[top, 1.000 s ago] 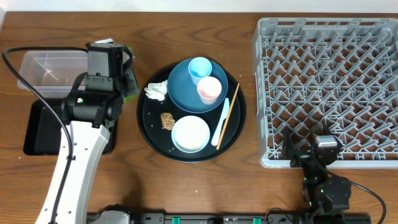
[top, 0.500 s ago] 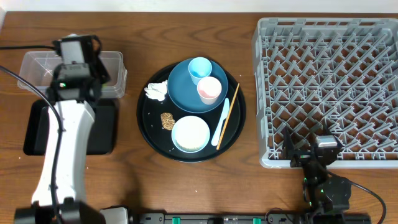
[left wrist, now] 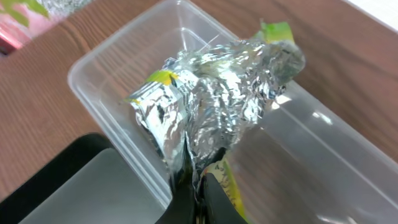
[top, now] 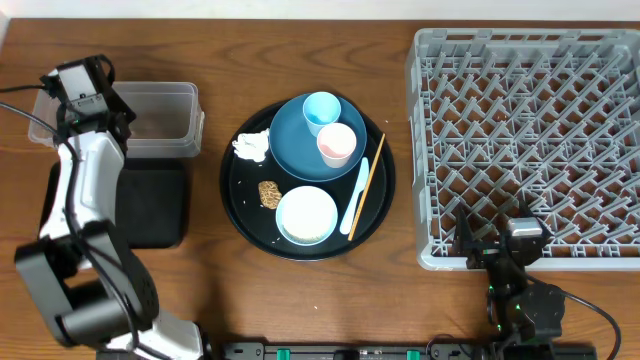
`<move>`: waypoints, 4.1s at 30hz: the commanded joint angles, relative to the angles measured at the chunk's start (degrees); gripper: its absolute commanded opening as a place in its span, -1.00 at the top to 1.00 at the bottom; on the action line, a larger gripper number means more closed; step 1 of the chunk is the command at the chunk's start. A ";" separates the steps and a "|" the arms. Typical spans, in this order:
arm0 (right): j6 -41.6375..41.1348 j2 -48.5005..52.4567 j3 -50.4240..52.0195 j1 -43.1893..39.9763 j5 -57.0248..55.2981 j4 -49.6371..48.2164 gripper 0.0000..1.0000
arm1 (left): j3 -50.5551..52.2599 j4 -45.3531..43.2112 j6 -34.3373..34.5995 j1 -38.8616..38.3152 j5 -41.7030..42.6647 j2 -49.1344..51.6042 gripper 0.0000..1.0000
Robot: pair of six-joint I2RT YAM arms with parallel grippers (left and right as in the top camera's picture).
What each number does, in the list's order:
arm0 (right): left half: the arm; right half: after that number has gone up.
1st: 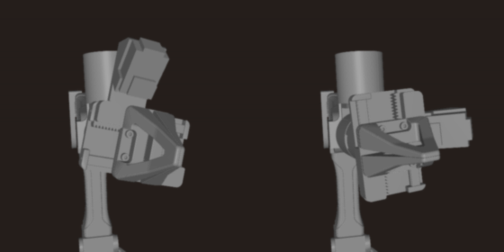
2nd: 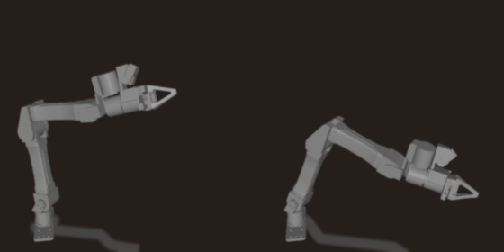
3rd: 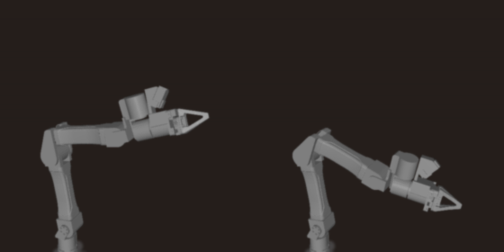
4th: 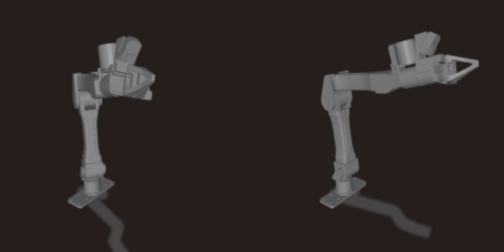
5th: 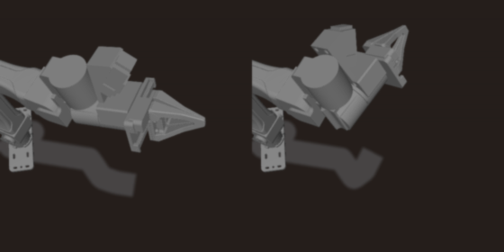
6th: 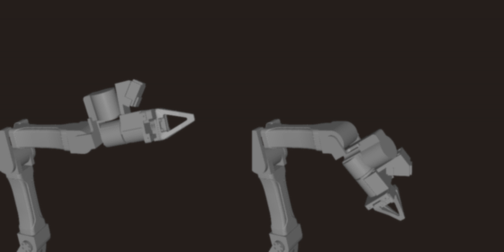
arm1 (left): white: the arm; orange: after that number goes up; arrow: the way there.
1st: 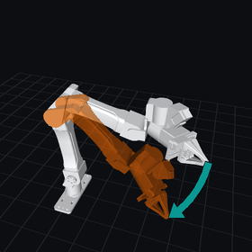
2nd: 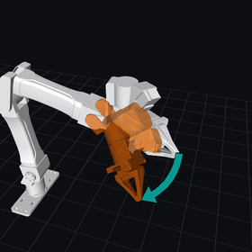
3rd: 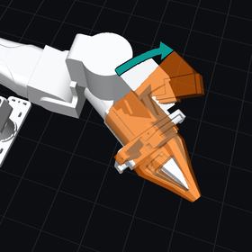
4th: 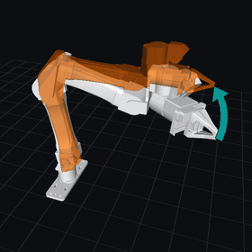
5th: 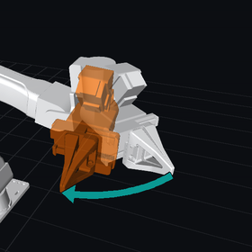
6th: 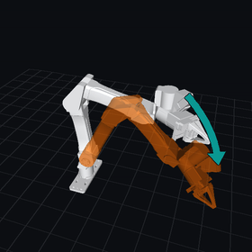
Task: Sort waste into correct bins and load items into the dishwasher rack
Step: 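Lift the foil wrapper with the left gripper and drop it into the clear bin, then move the left gripper to the white tissue and grasp it, then carry the tissue with the left gripper and release it into the clear bin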
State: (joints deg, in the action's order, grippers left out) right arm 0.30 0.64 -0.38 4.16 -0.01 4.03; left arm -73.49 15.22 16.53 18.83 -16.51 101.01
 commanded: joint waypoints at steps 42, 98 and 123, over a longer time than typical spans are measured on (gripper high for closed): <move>0.44 -0.26 0.07 0.35 -0.61 0.26 -0.98 | 1.53 27.98 -1.42 -21.03 24.68 -18.51 -0.96; 0.44 -0.26 0.07 0.35 -0.61 0.26 -0.99 | 1.81 15.47 3.74 -25.09 24.63 8.26 -0.15; 0.44 -0.26 0.07 0.35 -0.61 0.26 -0.99 | 2.82 12.94 3.72 -25.07 24.44 10.82 0.88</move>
State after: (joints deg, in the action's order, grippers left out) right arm 0.30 0.64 -0.38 4.16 -0.01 4.03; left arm -71.24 28.42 20.64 -6.15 7.77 110.61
